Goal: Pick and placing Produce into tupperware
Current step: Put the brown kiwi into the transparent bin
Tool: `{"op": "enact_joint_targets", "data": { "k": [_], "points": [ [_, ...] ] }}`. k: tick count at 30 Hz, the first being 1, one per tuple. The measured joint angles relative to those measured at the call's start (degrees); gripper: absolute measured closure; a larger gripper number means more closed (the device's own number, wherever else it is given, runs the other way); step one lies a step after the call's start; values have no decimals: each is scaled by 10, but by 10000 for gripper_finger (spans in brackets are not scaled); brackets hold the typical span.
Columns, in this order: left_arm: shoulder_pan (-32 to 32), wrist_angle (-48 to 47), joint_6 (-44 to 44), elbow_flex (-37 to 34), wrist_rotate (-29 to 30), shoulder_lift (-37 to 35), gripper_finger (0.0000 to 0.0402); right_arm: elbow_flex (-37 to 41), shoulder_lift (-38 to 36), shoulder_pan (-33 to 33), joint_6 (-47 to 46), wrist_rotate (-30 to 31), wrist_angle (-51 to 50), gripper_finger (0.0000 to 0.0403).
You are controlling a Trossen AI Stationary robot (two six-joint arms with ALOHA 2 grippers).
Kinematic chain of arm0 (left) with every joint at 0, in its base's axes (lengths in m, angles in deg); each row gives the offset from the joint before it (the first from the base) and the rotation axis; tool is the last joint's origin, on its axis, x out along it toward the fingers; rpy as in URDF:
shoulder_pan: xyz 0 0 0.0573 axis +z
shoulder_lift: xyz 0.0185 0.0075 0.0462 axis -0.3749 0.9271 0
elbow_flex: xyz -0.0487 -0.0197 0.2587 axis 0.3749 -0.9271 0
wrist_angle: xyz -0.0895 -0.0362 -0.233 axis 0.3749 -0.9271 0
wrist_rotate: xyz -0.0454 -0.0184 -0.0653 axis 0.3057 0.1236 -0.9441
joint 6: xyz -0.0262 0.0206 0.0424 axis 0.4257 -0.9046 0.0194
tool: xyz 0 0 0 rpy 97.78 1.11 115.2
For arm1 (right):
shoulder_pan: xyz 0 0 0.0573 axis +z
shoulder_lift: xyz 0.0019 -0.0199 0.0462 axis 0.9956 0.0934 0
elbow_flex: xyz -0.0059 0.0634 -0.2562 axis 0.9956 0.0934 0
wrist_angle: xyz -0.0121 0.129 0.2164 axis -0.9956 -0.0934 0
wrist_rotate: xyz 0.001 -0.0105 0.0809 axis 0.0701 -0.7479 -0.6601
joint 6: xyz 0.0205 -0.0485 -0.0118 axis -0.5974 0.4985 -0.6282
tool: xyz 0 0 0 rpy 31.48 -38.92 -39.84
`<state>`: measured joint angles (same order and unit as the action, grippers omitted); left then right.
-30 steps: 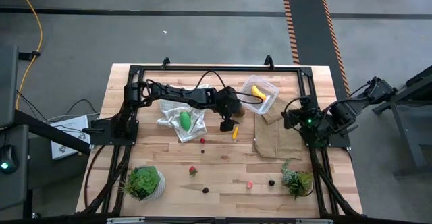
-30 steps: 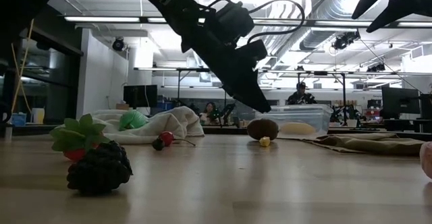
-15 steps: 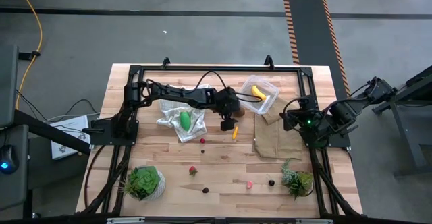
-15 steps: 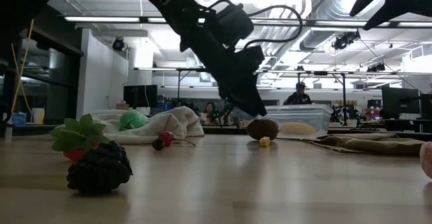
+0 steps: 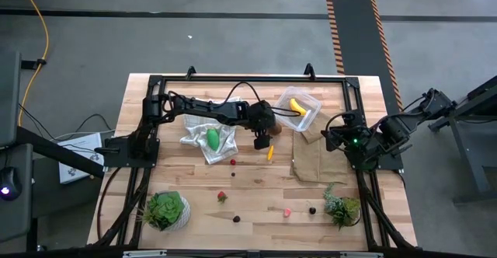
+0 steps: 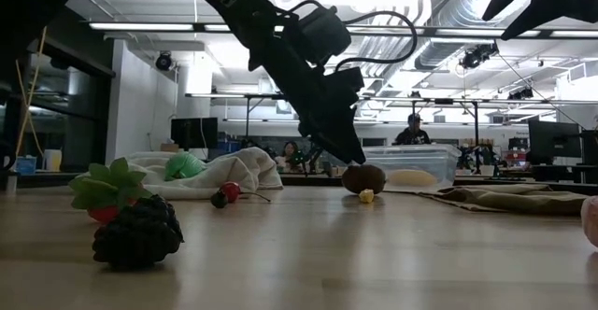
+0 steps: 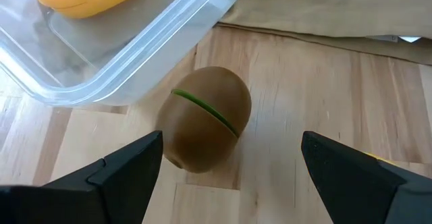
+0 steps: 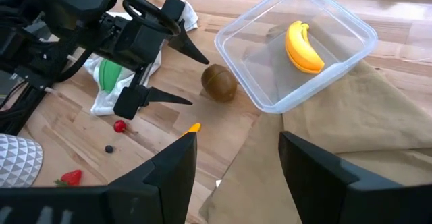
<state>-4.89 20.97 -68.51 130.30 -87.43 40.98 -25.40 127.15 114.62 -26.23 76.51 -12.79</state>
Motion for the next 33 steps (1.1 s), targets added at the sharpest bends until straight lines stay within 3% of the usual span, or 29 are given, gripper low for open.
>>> {"op": "enact_joint_targets", "data": {
  "k": [23, 33],
  "points": [
    [-30, 17, 14, 0, -38, 27, 60, 0, 0, 0, 2, 0, 5, 203],
    [-33, 33, 15, 0, 3, 27, 60, 0, 0, 0, 17, -1, 12, 203]
  ]
}}
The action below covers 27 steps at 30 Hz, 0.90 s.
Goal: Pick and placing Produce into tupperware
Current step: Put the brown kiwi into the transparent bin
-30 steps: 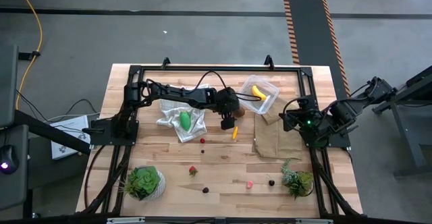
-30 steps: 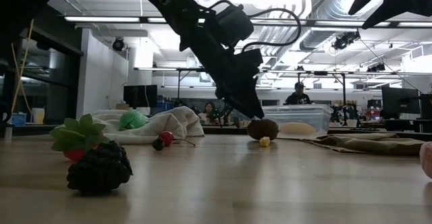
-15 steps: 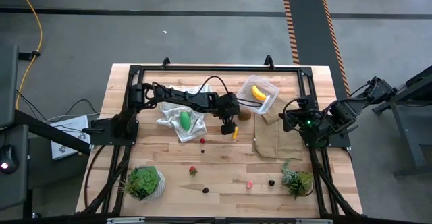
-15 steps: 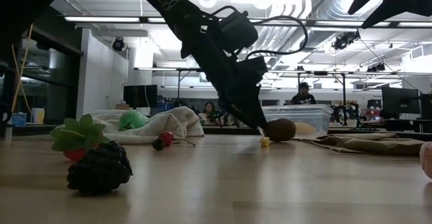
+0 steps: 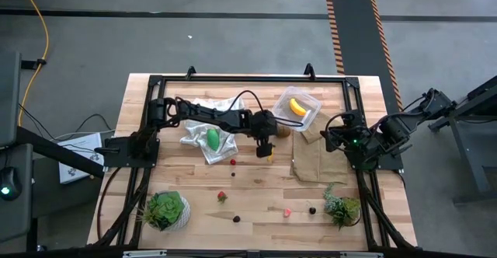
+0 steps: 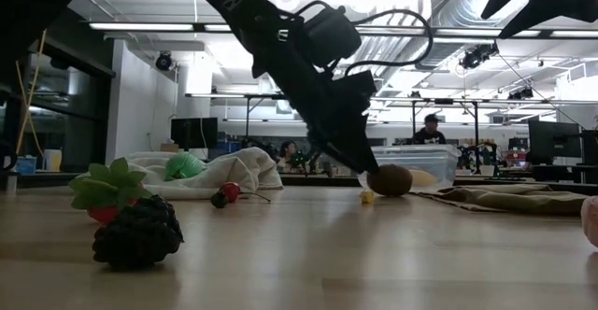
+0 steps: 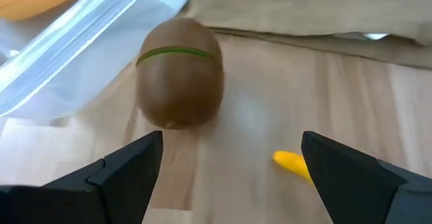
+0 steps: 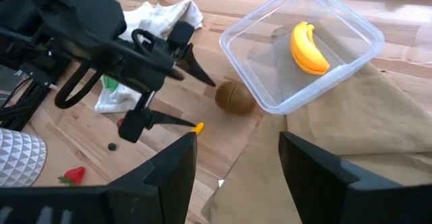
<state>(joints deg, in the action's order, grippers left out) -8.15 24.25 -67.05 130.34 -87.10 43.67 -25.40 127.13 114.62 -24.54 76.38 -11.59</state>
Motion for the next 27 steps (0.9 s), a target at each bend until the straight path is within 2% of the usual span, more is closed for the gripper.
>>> {"op": "enact_joint_targets", "data": {
  "k": [20, 27],
  "points": [
    [0, 41, 3, 0, 13, 0, 60, 0, 0, 0, 11, 0, 3, 203],
    [-1, 46, -42, 0, -116, 0, 60, 0, 0, 0, 19, 2, 3, 203]
  ]
}}
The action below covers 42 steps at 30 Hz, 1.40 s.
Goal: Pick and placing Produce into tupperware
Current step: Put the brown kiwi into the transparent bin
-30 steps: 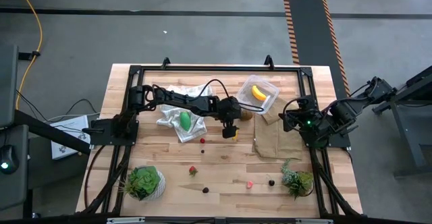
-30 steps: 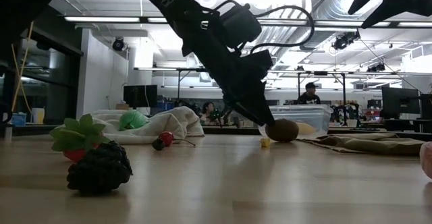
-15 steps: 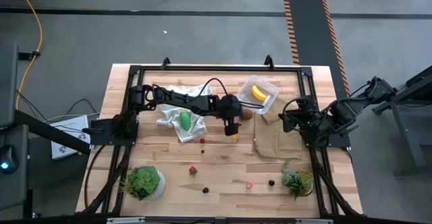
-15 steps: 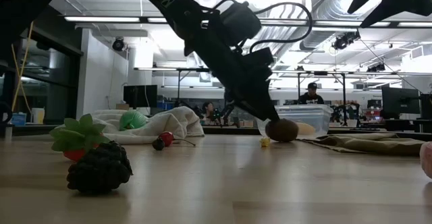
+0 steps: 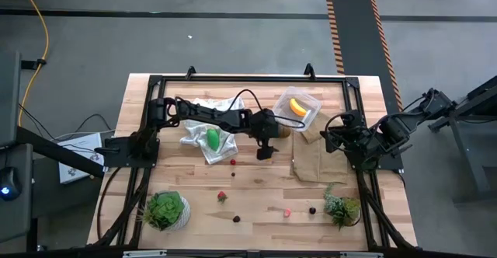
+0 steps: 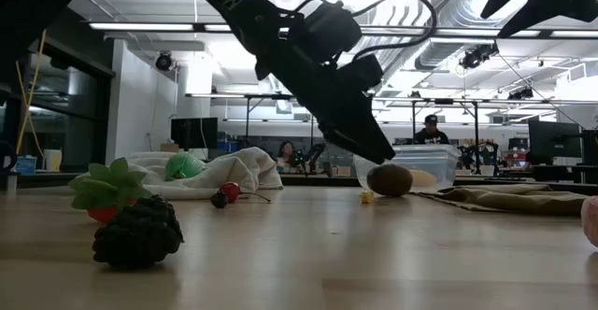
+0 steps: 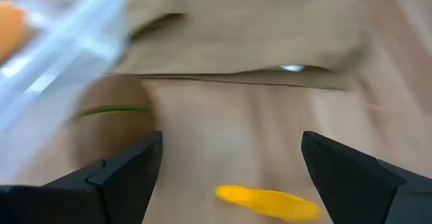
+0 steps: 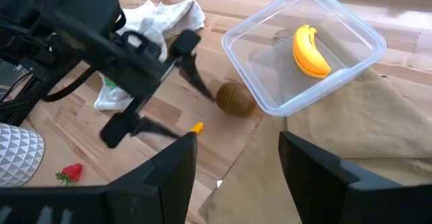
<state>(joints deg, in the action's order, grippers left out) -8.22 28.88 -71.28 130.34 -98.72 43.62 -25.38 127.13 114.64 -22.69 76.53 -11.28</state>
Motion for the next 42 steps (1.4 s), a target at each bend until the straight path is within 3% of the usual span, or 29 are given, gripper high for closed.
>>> {"op": "enact_joint_targets", "data": {
  "k": [2, 6, 22, 42],
  "points": [
    [-4, -2, -1, 0, -9, 0, 60, 0, 0, 0, 2, 0, 1, 203],
    [-4, -2, 12, 0, 80, 0, 60, 0, 0, 0, 3, 0, 2, 203],
    [-3, -6, 30, 0, 145, 0, 60, 0, 0, 0, 16, 0, 6, 203],
    [5, 12, 46, 0, 128, 28, 60, 0, 0, 0, 16, 0, 7, 203]
  ]
}}
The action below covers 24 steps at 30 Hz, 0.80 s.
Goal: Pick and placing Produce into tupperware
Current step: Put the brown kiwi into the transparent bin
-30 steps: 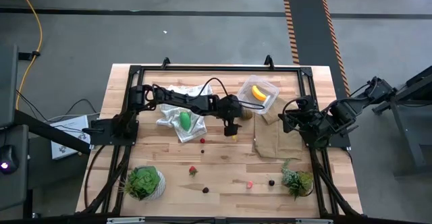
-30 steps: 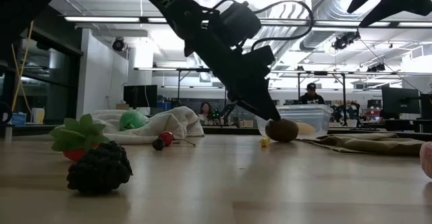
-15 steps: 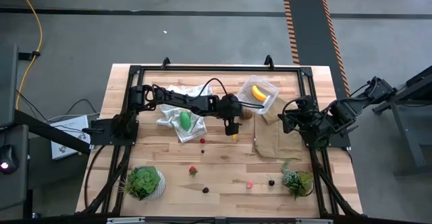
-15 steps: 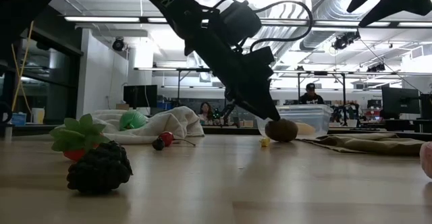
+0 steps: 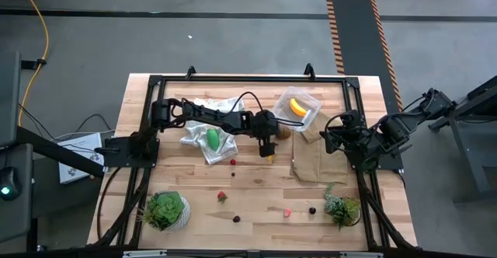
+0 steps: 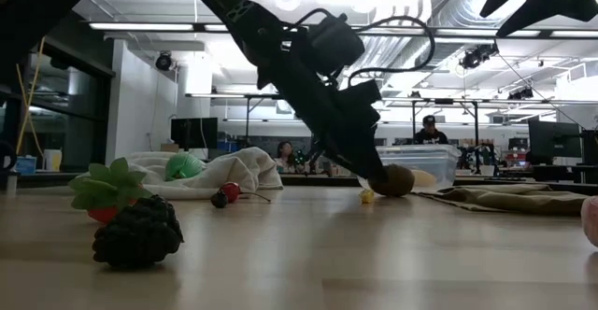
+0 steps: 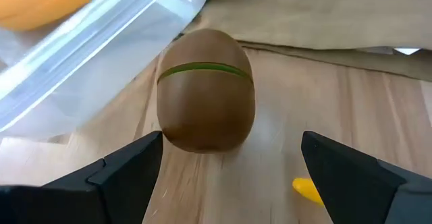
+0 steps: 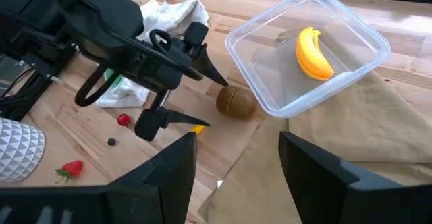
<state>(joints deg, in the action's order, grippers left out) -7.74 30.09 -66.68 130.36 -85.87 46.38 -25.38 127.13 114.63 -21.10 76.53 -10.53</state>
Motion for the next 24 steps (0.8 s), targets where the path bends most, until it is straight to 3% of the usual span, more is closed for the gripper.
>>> {"op": "enact_joint_targets", "data": {
  "k": [6, 9, 18, 24],
  "points": [
    [-2, 20, -35, 0, -153, 0, 60, 0, 0, 0, 2, 0, 0, 203],
    [-6, 16, -31, 0, -136, 0, 60, 0, 0, 0, 7, 0, 0, 203],
    [-9, 16, 4, 0, -164, 0, 60, 0, 0, 0, 10, 0, 1, 203],
    [-8, -3, 88, -1, -224, -42, 60, 0, 0, 0, 10, -3, 4, 203]
  ]
}}
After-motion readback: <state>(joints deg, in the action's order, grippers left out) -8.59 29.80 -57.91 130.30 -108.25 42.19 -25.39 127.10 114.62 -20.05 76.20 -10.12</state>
